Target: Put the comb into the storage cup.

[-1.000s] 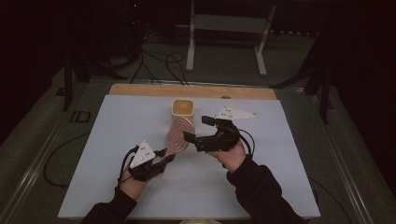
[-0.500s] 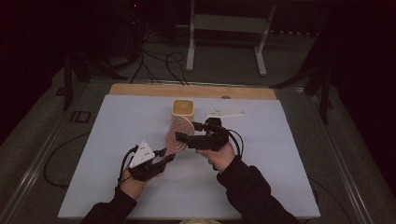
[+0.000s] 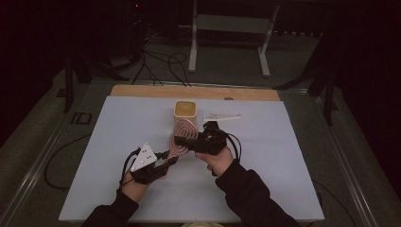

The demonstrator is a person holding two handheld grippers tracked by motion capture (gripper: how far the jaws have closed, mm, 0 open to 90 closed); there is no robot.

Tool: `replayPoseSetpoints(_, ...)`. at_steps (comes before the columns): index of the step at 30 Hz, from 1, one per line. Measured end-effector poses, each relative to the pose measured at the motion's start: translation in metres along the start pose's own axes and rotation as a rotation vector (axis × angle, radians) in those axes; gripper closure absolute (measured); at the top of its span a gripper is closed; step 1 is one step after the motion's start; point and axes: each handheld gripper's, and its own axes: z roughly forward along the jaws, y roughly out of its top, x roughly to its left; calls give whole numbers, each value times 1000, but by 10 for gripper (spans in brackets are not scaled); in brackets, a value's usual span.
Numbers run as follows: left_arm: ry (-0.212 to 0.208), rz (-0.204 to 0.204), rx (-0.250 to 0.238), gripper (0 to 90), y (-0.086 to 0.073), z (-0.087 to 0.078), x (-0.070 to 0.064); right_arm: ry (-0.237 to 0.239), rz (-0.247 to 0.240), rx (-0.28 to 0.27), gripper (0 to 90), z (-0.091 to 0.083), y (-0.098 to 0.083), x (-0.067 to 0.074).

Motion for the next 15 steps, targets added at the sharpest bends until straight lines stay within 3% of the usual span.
replayPoseSetpoints(1, -3, -4, -2, 714, 0, 0, 0, -9, 2, -6, 612, 0, 0, -1)
replayPoseSetpoints(15, -5, -8, 4, 714, -1, 1, 1, -8, -1, -4, 634, 1, 0, 0)
